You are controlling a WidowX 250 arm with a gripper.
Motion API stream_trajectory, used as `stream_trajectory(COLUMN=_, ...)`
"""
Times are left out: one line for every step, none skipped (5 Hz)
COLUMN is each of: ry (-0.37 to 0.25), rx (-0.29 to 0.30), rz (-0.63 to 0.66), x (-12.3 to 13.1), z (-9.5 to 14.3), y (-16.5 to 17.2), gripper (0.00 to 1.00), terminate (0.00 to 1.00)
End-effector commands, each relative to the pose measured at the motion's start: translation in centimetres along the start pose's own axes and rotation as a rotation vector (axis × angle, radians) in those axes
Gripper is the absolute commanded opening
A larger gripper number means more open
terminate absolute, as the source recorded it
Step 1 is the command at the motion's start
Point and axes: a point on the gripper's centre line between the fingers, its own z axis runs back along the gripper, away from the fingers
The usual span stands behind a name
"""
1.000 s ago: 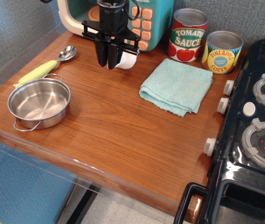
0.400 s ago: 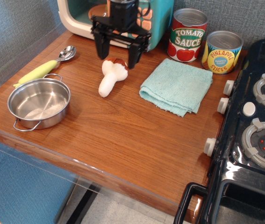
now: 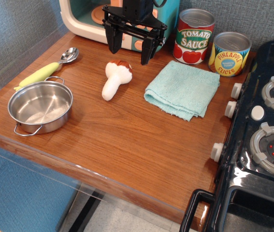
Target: Move the mushroom between the spoon and towel
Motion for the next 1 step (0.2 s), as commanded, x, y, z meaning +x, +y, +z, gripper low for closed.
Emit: stream_trajectory(ry=-0.098, rx=0.008, rz=0.002, x=0.07, z=3.77, y=-0.58, gripper=1.00, terminate=1.00)
